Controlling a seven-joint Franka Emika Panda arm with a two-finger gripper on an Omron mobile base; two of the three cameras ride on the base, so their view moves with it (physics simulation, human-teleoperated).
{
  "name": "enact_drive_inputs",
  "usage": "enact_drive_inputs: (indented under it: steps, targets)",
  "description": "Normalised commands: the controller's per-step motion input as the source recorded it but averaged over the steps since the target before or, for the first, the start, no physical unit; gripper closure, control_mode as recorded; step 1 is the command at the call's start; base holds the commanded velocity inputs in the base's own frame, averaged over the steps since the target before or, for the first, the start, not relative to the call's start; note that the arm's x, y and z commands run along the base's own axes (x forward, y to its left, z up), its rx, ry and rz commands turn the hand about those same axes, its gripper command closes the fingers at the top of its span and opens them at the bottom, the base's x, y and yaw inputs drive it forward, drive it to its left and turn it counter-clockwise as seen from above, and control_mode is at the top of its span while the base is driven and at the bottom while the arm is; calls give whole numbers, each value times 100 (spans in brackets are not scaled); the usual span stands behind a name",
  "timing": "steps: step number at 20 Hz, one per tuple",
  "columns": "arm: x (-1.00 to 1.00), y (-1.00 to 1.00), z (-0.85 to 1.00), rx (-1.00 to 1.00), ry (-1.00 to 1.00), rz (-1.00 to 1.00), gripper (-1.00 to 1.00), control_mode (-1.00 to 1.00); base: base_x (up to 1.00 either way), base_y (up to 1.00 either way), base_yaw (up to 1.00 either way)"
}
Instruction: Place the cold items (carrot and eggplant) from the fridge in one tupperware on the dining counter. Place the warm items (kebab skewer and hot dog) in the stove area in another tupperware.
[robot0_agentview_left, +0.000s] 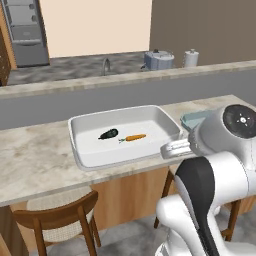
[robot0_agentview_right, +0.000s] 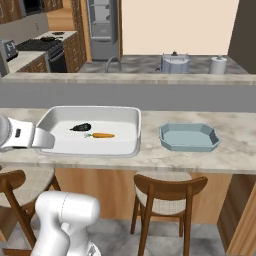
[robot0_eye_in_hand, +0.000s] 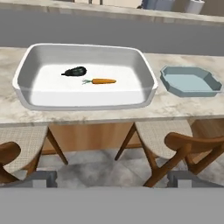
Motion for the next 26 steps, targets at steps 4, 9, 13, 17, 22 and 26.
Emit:
enact_drive_inputs:
  steps: [4, 9, 13, 17, 22, 26]
  targets:
    - [-6, -1, -5, 0, 2, -3, -100, -100, 0, 0, 0]
    - [-9, -2, -5, 0, -2, -1, -100, 100, -6, -6, -4]
    - [0, 0, 0, 0, 0, 0, -100, 100, -22, -70, -35]
    - [0, 0, 0, 0, 0, 0, -100, 100, -20, -99, -32]
    - [0, 0, 0, 0, 0, 0, -100, 100, -11, -100, -29]
    - [0, 0, 0, 0, 0, 0, -100, 100, 0, -100, -23]
